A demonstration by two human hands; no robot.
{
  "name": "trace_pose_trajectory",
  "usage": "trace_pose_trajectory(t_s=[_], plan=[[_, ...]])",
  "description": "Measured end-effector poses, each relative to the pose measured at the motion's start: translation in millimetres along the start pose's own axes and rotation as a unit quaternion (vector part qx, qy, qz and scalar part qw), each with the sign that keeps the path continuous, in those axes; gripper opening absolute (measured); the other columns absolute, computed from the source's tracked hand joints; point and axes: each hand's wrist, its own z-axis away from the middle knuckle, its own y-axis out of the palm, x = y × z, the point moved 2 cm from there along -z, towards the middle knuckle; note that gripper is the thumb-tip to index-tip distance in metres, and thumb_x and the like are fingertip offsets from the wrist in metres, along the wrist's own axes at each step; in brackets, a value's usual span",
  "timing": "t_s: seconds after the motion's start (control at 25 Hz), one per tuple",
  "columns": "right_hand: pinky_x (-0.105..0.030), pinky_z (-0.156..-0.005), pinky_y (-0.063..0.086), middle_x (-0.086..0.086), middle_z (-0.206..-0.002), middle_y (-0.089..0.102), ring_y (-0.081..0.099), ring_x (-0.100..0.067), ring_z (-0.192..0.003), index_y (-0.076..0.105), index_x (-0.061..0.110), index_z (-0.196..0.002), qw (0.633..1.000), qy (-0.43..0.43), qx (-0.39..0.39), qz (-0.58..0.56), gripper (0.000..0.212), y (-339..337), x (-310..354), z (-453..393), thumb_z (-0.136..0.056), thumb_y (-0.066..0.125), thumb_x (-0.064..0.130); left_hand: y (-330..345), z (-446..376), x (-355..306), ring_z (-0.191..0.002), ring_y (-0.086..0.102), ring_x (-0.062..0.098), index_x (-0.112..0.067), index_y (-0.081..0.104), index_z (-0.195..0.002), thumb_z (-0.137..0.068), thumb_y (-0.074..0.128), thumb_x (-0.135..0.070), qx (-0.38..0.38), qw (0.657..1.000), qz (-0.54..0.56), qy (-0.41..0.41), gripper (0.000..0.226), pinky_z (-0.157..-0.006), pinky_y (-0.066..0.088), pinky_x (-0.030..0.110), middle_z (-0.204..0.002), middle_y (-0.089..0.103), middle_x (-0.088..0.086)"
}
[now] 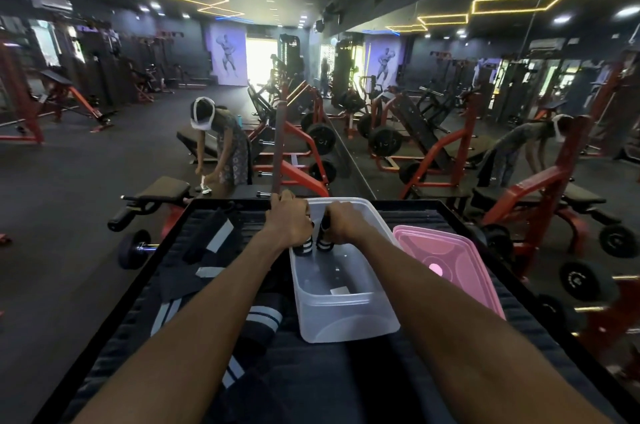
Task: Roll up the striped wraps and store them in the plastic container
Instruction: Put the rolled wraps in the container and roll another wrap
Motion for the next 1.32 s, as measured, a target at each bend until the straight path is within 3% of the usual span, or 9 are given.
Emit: trace_pose_trajectory(t_s=[0.16,0.4,0.56,0.68,0.84,0.92,1.08,1.32], plan=[[-0.032,-0.069,0.036,-0.024,-0.107,0.068,0.063,-0.041,-0.101,0.066,0.003,-0.096,1.0,-0.011,-0.003,-0.006,0.019,5.4,5.4,-9.2,-0.083,0.067,0.017,3.1,-2.5,-4.0,-0.128,0.039,0.032,-0.011,0.07,-0.111,-0.089,0.056,-0.018,-0.014,1.0,-0.012,0.019,0.027,-0.103,0.031,0.037,-0.12,0.062,0.013],[-0.032,-0.068,0.035,-0.023,-0.105,0.068,0.063,-0.04,-0.101,0.058,0.01,-0.086,0.999,-0.032,0.008,-0.004,0.01,5.7,6.6,-11.2,-0.085,0.066,0.016,1.5,-0.9,-3.1,-0.128,0.038,0.03,-0.009,0.07,-0.111,-0.088,0.057,-0.013,-0.027,0.999,-0.008,0.031,0.027,-0.106,0.031,0.037,-0.121,0.06,0.014],[-0.033,-0.071,0.037,-0.02,-0.116,0.063,0.059,-0.038,-0.109,0.058,0.006,-0.109,1.0,-0.029,0.005,0.011,0.025,4.8,7.6,-10.4,-0.087,0.065,0.015,0.8,0.3,-3.1,-0.128,0.038,0.03,-0.009,0.073,-0.109,-0.089,0.057,-0.012,-0.036,0.999,-0.002,0.037,0.026,-0.106,0.033,0.036,-0.121,0.061,0.014],[-0.033,-0.069,0.037,-0.019,-0.112,0.063,0.06,-0.037,-0.104,0.054,0.012,-0.096,0.999,-0.039,0.01,0.012,0.016,5.7,8.2,-9.7,-0.086,0.066,0.015,1.3,1.3,-2.3,-0.129,0.038,0.029,-0.009,0.073,-0.108,-0.09,0.056,-0.012,-0.04,0.998,0.003,0.037,0.025,-0.107,0.032,0.036,-0.121,0.061,0.014],[-0.034,-0.069,0.039,-0.018,-0.108,0.064,0.059,-0.033,-0.092,0.048,0.016,-0.09,0.999,-0.044,0.005,-0.01,0.024,4.4,6.8,-10.1,-0.082,0.07,0.02,1.5,0.9,-1.5,-0.127,0.04,0.029,-0.007,0.072,-0.108,-0.09,0.056,-0.011,-0.05,0.998,0.013,0.038,0.026,-0.106,0.034,0.036,-0.119,0.062,0.014],[-0.034,-0.071,0.043,-0.019,-0.11,0.063,0.058,-0.031,-0.088,0.052,0.013,-0.098,0.999,-0.038,0.004,-0.019,0.024,0.9,6.5,-8.2,-0.082,0.068,0.019,1.6,0.1,0.7,-0.126,0.042,0.029,-0.007,0.071,-0.108,-0.09,0.055,-0.013,-0.056,0.997,0.036,0.033,0.025,-0.106,0.034,0.036,-0.118,0.062,0.015],[-0.034,-0.081,0.047,-0.018,-0.117,0.061,0.06,-0.032,-0.103,0.05,0.006,-0.122,0.998,-0.039,0.008,-0.042,0.042,-6.3,0.6,-5.1,-0.085,0.067,0.015,-4.5,3.0,1.4,-0.126,0.046,0.029,-0.006,0.068,-0.112,-0.09,0.057,-0.015,-0.07,0.995,0.068,0.027,0.026,-0.107,0.036,0.036,-0.123,0.063,0.016],[-0.032,-0.08,0.046,-0.014,-0.113,0.062,0.06,-0.029,-0.105,0.054,0.006,-0.119,0.998,-0.032,-0.001,-0.044,0.036,-11.1,-6.1,3.7,-0.088,0.066,0.017,-18.5,12.1,4.9,-0.126,0.049,0.029,-0.006,0.066,-0.119,-0.091,0.059,-0.018,-0.069,0.992,0.107,0.021,0.031,-0.108,0.038,0.034,-0.13,0.059,0.017]])
